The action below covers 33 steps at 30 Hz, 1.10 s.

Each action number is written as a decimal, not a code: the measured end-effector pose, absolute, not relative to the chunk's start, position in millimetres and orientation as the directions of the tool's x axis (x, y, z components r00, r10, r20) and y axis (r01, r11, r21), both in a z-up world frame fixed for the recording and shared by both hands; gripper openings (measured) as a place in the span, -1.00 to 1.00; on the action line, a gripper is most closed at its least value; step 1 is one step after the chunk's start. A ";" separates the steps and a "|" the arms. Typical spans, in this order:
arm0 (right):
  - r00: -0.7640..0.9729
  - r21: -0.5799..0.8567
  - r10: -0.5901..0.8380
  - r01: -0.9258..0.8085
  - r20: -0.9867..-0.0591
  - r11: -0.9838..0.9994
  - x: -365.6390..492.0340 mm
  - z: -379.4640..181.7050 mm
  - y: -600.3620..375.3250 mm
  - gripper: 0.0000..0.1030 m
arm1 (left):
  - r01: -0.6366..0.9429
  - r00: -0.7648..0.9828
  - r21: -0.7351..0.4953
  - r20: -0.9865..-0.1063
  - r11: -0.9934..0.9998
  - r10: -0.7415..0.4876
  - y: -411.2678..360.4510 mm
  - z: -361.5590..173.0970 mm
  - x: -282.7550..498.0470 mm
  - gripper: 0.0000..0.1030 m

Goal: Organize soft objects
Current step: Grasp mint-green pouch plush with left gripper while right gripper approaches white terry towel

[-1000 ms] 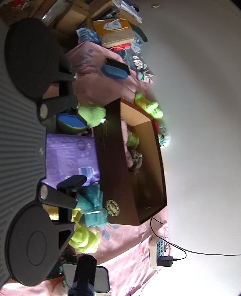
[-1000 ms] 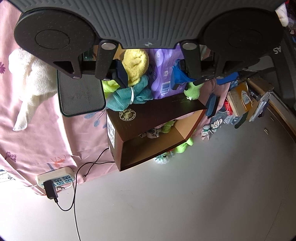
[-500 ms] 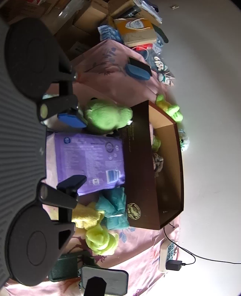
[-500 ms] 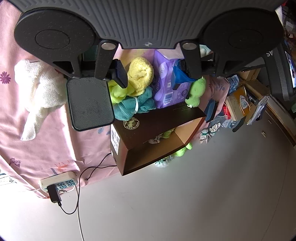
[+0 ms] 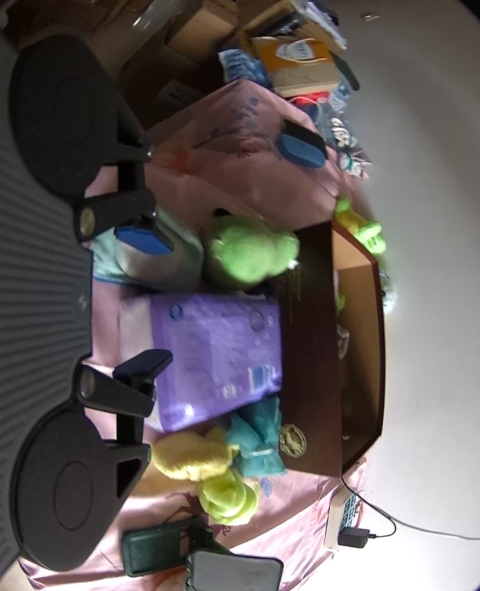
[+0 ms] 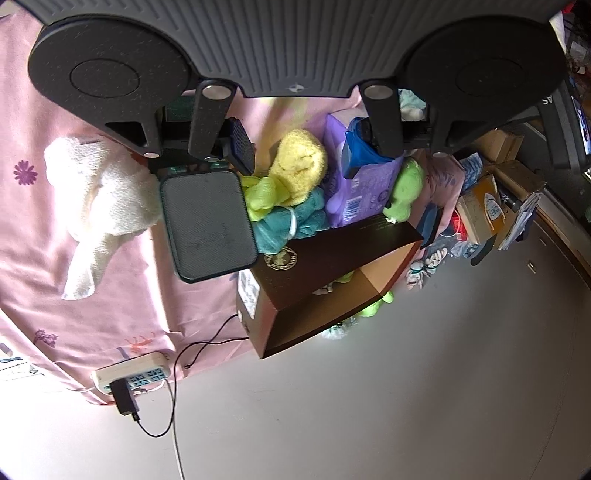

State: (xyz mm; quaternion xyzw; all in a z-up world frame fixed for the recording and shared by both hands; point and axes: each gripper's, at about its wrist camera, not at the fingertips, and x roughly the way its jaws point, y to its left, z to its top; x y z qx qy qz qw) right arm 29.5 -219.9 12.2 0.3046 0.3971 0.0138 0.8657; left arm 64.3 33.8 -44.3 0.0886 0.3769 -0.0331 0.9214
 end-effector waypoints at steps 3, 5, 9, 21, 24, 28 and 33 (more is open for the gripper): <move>0.684 0.541 0.264 0.225 -0.680 0.810 23.8 8.5 -226.1 -0.29 | 0.141 0.713 0.105 -0.700 0.984 -0.027 53.0 -51.9 61.5 0.17; 0.683 0.537 0.255 0.236 -0.685 0.810 19.6 5.7 -230.9 -0.29 | 0.170 0.707 0.074 -0.704 0.983 -0.070 64.2 -56.3 58.7 0.18; 0.681 0.523 0.228 0.262 -0.696 0.811 12.3 0.7 -240.0 -0.29 | 0.199 0.717 0.054 -0.689 0.979 -0.107 79.9 -64.3 50.7 0.19; 0.685 0.427 0.063 0.376 -0.726 0.823 -7.5 -3.7 -275.5 -0.29 | 0.220 0.726 0.084 -0.680 0.972 -0.105 95.8 -88.9 60.4 0.26; 0.671 0.377 -0.006 0.424 -0.741 0.823 -10.4 -8.3 -285.6 -0.29 | 0.203 0.729 0.119 -0.681 0.972 -0.068 97.9 -96.7 70.0 0.27; 0.652 0.366 -0.031 0.464 -0.758 0.807 -10.1 -20.8 -298.2 -0.28 | 0.217 0.715 0.152 -0.697 0.964 -0.051 96.1 -107.4 82.6 0.28; 0.632 0.352 -0.026 0.466 -0.775 0.812 0.3 -35.1 -299.8 -0.28 | 0.232 0.721 0.198 -0.692 0.952 -0.032 88.4 -114.8 89.8 0.31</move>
